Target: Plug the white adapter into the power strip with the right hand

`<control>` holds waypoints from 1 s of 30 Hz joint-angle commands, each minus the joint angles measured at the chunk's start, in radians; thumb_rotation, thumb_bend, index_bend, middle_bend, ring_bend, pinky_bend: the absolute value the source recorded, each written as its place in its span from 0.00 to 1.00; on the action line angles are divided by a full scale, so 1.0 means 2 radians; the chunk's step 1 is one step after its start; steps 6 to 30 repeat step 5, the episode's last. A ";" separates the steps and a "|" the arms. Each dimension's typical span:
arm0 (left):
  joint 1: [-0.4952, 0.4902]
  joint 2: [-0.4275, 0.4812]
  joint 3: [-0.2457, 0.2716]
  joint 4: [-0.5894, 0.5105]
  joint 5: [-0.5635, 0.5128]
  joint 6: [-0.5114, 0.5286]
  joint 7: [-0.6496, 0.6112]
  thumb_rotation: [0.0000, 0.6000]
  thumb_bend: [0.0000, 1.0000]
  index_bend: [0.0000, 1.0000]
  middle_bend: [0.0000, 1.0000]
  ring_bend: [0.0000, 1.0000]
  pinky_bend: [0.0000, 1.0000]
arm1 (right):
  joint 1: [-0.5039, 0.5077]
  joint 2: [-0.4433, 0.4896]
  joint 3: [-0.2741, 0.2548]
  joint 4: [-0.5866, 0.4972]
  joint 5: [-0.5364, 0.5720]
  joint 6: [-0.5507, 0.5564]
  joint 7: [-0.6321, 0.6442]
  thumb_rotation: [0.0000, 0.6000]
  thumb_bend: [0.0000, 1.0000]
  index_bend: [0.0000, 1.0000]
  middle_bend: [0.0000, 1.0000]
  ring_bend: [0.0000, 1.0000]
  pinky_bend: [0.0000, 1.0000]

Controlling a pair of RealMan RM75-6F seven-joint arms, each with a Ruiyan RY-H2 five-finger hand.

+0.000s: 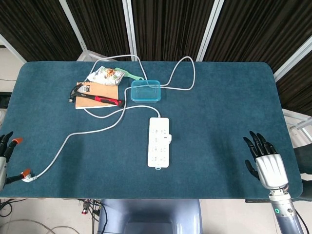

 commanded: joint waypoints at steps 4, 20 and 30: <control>0.004 -0.015 -0.011 0.028 0.005 0.028 0.009 1.00 0.07 0.19 0.00 0.00 0.00 | 0.001 0.000 0.003 0.004 0.003 0.020 0.008 1.00 0.40 0.13 0.07 0.09 0.29; 0.004 -0.016 -0.011 0.030 0.007 0.030 0.008 1.00 0.07 0.19 0.00 0.00 0.00 | 0.001 0.000 0.003 0.004 0.004 0.022 0.012 1.00 0.40 0.13 0.07 0.09 0.29; 0.004 -0.016 -0.011 0.030 0.007 0.030 0.008 1.00 0.07 0.19 0.00 0.00 0.00 | 0.001 0.000 0.003 0.004 0.004 0.022 0.012 1.00 0.40 0.13 0.07 0.09 0.29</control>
